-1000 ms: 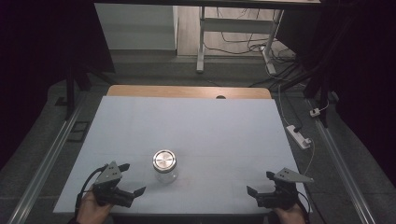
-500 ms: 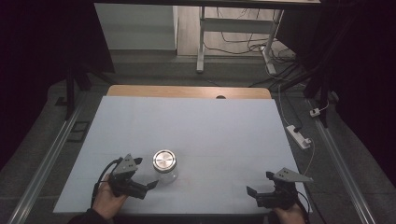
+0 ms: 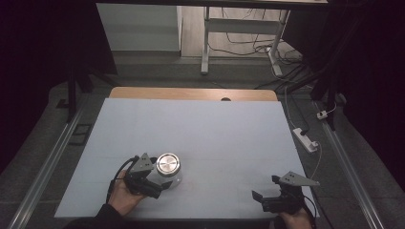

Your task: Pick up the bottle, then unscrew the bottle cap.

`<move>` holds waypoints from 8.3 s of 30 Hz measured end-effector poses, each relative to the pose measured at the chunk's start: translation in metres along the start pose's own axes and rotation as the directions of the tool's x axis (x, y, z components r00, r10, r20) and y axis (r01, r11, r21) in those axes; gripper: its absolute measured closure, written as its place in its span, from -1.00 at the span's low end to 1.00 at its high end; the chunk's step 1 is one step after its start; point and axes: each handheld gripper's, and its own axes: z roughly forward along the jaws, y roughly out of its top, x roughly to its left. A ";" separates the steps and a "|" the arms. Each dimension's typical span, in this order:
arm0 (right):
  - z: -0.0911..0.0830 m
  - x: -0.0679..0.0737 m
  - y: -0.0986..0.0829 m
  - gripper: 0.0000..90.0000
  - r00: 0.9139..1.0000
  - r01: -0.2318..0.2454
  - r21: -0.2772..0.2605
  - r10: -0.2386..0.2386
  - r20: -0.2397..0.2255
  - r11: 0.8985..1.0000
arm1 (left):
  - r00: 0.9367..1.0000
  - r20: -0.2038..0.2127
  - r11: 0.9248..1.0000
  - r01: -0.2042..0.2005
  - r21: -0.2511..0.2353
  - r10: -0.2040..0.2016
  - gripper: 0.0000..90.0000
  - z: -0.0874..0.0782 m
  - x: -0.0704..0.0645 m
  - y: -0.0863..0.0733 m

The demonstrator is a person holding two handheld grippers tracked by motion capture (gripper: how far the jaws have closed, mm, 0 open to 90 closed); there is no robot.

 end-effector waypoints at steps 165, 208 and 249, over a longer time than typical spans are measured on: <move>0.096 0.123 0.164 -0.94 0.916 0.292 -0.082 -0.303 -0.265 0.953 | 0.981 0.158 0.992 -0.121 0.044 0.113 -0.66 0.028 -0.020 0.098; 0.090 0.134 0.163 -0.57 0.880 0.357 -0.140 -0.383 -0.282 0.923 | 0.972 0.191 0.989 -0.143 0.021 0.137 -0.65 0.018 -0.023 0.100; 0.087 0.109 0.164 -0.56 0.669 0.368 -0.217 -0.420 -0.613 0.904 | 0.861 0.425 0.957 -0.288 -0.046 0.280 -0.66 0.007 -0.024 0.099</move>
